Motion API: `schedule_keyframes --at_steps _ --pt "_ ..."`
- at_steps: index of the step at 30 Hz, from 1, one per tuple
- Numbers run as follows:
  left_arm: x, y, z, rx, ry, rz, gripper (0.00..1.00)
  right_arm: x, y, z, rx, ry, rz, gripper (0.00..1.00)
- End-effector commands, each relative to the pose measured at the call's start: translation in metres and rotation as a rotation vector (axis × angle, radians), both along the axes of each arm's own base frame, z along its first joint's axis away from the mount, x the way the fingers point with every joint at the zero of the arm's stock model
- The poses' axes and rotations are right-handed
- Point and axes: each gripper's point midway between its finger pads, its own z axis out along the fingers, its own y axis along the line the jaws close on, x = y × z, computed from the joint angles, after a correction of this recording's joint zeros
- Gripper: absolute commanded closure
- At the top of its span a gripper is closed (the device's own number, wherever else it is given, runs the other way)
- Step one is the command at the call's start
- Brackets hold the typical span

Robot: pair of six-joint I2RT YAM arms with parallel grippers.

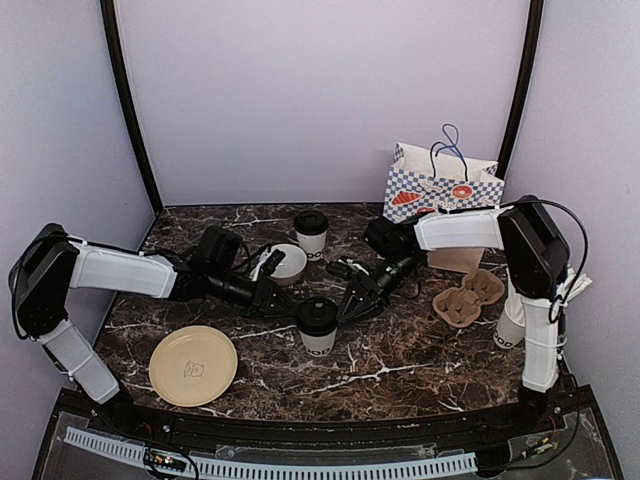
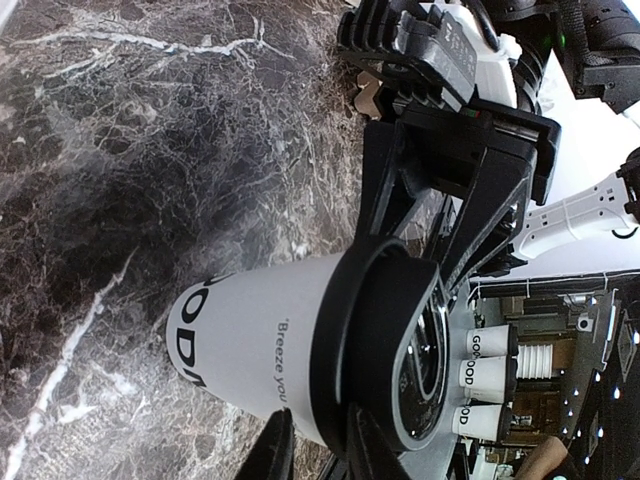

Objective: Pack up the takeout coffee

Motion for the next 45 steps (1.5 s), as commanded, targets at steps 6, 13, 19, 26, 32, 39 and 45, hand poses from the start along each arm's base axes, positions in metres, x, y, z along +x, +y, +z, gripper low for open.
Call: schedule_keyframes --at_steps 6,13,19,26,32,39,45 --pt "-0.007 0.017 -0.031 0.208 -0.012 0.04 0.77 0.028 0.0 -0.025 -0.086 -0.236 0.043 0.58" --pt "0.008 0.001 0.045 0.088 -0.185 0.032 0.65 0.022 0.003 0.019 0.021 -0.282 0.084 0.48" --pt "0.012 -0.002 0.07 0.058 -0.229 0.035 0.57 0.018 0.001 0.032 0.043 -0.307 0.093 0.42" --pt "0.03 0.003 0.07 0.13 -0.317 0.072 0.51 0.018 0.0 0.039 0.05 -0.333 0.096 0.37" --pt "0.051 -0.014 0.071 0.138 -0.363 0.035 0.47 0.006 0.001 0.04 0.035 -0.398 0.116 0.26" --pt "0.061 -0.03 0.059 0.091 -0.325 -0.014 0.49 0.001 0.011 0.035 -0.033 -0.488 0.109 0.19" --pt "0.056 -0.034 0.042 0.072 -0.271 -0.043 0.56 0.021 0.006 0.007 -0.152 -0.533 0.082 0.23"
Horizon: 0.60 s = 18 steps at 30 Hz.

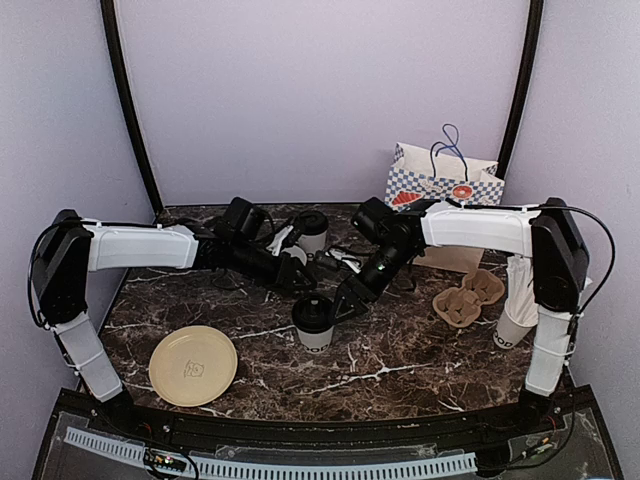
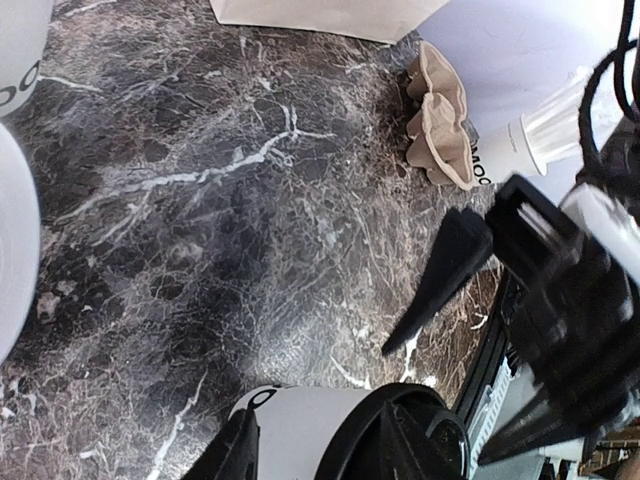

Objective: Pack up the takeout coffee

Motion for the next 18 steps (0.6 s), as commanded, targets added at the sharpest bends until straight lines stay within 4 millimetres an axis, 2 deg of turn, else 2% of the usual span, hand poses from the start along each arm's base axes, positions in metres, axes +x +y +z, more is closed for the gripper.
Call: schedule_keyframes --at_steps 1,12,16,18 --pt "-0.004 -0.005 0.011 -0.065 0.0 -0.043 0.57 0.026 -0.005 -0.02 -0.079 -0.069 -0.068 0.24" --pt "-0.017 0.007 0.011 -0.069 0.025 -0.009 0.6 0.072 -0.017 -0.019 -0.092 -0.077 -0.171 0.29" --pt "-0.017 0.009 0.009 -0.063 0.04 0.014 0.61 0.081 -0.019 -0.015 -0.078 -0.078 -0.183 0.3" --pt "-0.015 0.01 0.011 -0.06 0.036 0.029 0.61 0.079 -0.018 -0.01 -0.06 -0.076 -0.17 0.3"
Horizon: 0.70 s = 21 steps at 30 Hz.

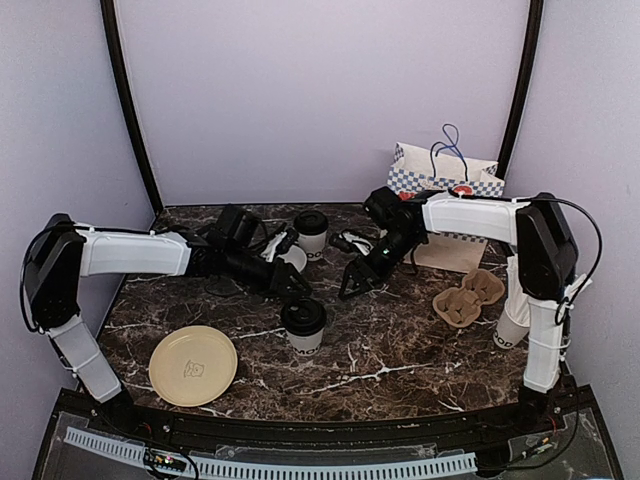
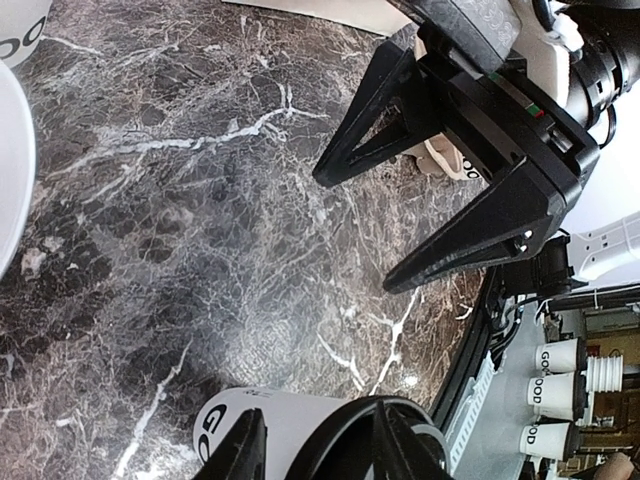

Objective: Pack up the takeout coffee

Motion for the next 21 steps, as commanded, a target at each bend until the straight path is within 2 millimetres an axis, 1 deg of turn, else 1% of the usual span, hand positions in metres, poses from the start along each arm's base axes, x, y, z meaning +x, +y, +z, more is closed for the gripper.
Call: schedule_keyframes --at_steps 1,4,5,6,7,8,9,12,15,16,17,21 --pt "0.002 0.003 0.02 -0.031 -0.031 0.031 0.59 0.002 0.005 0.016 0.046 -0.011 0.018 0.3" --pt "0.008 0.005 0.029 -0.024 -0.068 0.055 0.55 -0.014 0.006 0.025 0.102 0.032 0.057 0.29" --pt "0.01 0.007 0.036 -0.021 -0.085 0.064 0.53 -0.02 0.007 0.028 0.123 0.046 0.07 0.29" --pt "0.013 0.01 0.038 -0.009 -0.101 0.084 0.53 -0.026 0.006 0.031 0.139 0.059 0.083 0.3" --pt "0.013 0.013 0.047 -0.006 -0.116 0.096 0.52 -0.032 0.007 0.037 0.161 0.063 0.095 0.3" --pt "0.017 0.019 0.048 0.017 -0.133 0.13 0.51 -0.039 0.007 0.04 0.18 0.074 0.105 0.3" --pt "0.016 0.026 0.052 0.032 -0.137 0.152 0.51 -0.045 0.008 0.043 0.2 0.086 0.114 0.3" --pt "0.019 0.051 0.051 0.073 -0.122 0.225 0.53 -0.063 0.012 0.051 0.249 0.121 0.142 0.3" --pt "0.013 0.067 0.041 0.063 -0.068 0.241 0.58 -0.074 0.018 0.05 0.25 0.13 0.162 0.29" --pt "0.012 0.069 0.041 0.048 -0.059 0.234 0.6 -0.076 0.02 0.049 0.245 0.13 0.168 0.29" --pt "0.006 0.069 0.035 0.042 -0.036 0.219 0.61 -0.079 0.024 0.048 0.241 0.131 0.176 0.29" --pt "-0.006 0.063 0.026 -0.006 0.026 0.179 0.66 -0.085 0.035 0.041 0.23 0.159 0.194 0.3"
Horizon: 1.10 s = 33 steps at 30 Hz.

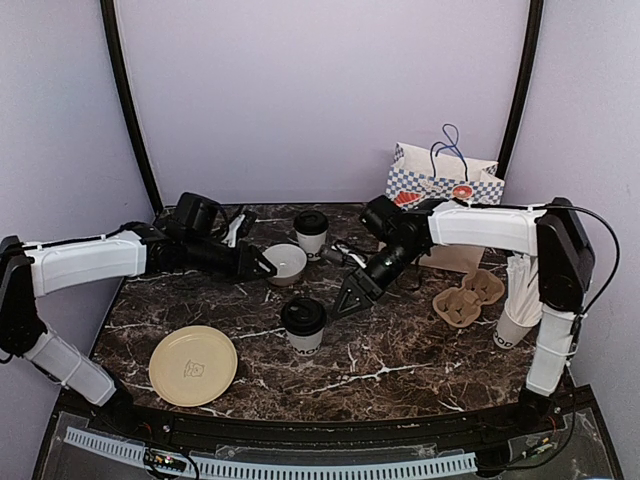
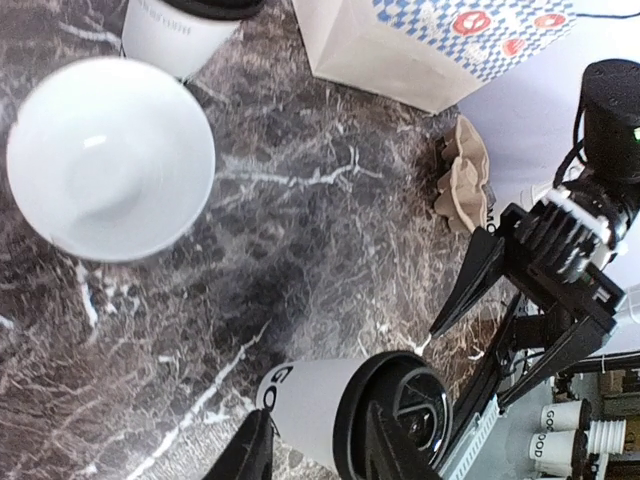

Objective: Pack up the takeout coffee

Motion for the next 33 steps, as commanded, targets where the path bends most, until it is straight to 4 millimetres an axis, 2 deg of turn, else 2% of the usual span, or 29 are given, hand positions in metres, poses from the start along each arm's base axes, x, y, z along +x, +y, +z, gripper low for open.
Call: schedule_keyframes --at_steps 1,10,21,33 --pt "-0.023 -0.005 -0.02 -0.041 0.103 -0.055 0.67 -0.008 0.016 -0.001 0.025 0.027 0.032 0.3" --pt "-0.028 -0.02 -0.03 -0.116 0.165 -0.113 0.7 -0.007 0.021 -0.013 0.003 0.059 0.03 0.35" --pt "-0.025 -0.022 -0.038 -0.112 0.171 -0.115 0.72 0.0 0.028 -0.024 -0.019 0.079 0.025 0.39" --pt "-0.031 -0.024 -0.051 -0.114 0.219 -0.144 0.73 0.002 0.029 -0.032 -0.038 0.093 0.017 0.4"
